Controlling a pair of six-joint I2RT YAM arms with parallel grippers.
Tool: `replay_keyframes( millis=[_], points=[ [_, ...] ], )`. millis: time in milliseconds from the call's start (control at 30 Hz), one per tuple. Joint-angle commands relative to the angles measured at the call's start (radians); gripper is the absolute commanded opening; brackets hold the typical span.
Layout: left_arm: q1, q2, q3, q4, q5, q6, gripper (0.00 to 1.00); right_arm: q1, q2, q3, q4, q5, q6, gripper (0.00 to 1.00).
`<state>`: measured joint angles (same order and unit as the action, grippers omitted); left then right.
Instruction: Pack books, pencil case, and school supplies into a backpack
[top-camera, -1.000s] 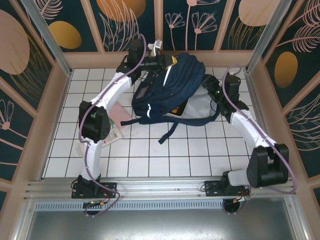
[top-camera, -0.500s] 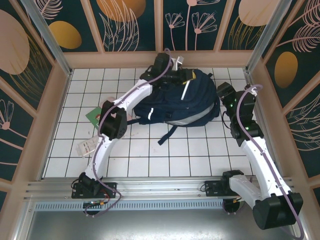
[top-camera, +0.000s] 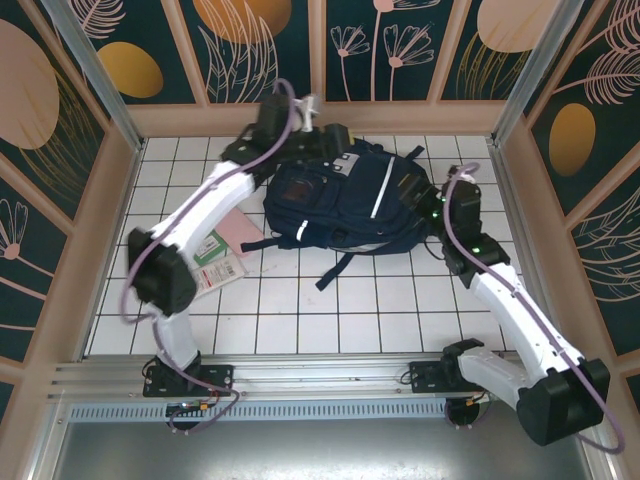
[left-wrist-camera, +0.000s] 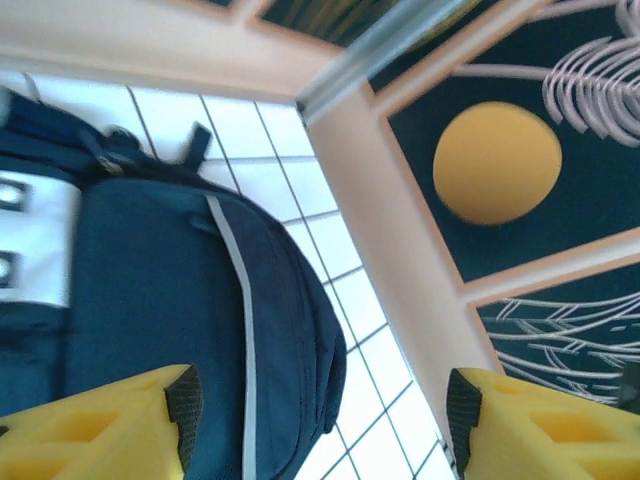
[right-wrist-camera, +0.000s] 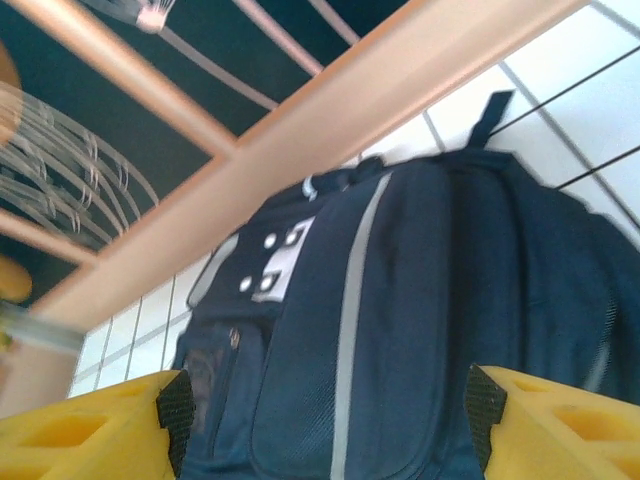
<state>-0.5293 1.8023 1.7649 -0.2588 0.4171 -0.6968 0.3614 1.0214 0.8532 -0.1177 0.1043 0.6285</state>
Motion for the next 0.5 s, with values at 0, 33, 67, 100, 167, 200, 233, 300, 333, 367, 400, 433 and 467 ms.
replay_keyframes(
  millis=[0,33,67,100,167,200,233,300,333,367,400,433,467],
  points=[
    [0.043,-0.185,-0.193,0.053,-0.108,0.042,0.7,0.088,0.041,0.036,0.019,0.015,-0.067,0.73],
    [0.062,-0.232,-0.238,0.042,-0.125,0.045,0.71,0.106,0.061,0.037,0.033,-0.01,-0.075,0.73],
    [0.081,-0.265,-0.276,0.023,-0.134,0.045,0.71,0.121,0.082,0.037,0.042,-0.027,-0.076,0.73],
    [0.108,-0.298,-0.311,-0.005,-0.149,0.039,0.72,0.135,0.106,0.043,0.046,-0.043,-0.077,0.73],
    [0.157,-0.355,-0.382,-0.046,-0.181,0.026,0.72,0.169,0.156,0.062,0.062,-0.085,-0.095,0.72],
    [0.187,-0.388,-0.434,-0.068,-0.205,0.015,0.72,0.18,0.188,0.08,0.06,-0.125,-0.104,0.71],
    [0.215,-0.421,-0.483,-0.085,-0.226,0.007,0.72,0.222,0.219,0.099,0.059,-0.146,-0.115,0.71],
    [0.268,-0.487,-0.573,-0.117,-0.25,-0.003,0.73,0.277,0.286,0.132,0.057,-0.2,-0.133,0.71],
    [0.297,-0.522,-0.63,-0.132,-0.262,-0.007,0.73,0.3,0.324,0.15,0.062,-0.244,-0.136,0.71],
    [0.323,-0.557,-0.664,-0.146,-0.267,-0.008,0.73,0.316,0.36,0.165,0.065,-0.292,-0.133,0.71],
    [0.353,-0.595,-0.719,-0.157,-0.265,-0.009,0.73,0.334,0.401,0.183,0.072,-0.343,-0.133,0.7],
    [0.392,-0.63,-0.765,-0.174,-0.267,-0.014,0.73,0.356,0.443,0.201,0.079,-0.374,-0.13,0.7],
    [0.427,-0.659,-0.812,-0.188,-0.27,-0.022,0.73,0.377,0.477,0.217,0.085,-0.392,-0.126,0.7]
  ],
)
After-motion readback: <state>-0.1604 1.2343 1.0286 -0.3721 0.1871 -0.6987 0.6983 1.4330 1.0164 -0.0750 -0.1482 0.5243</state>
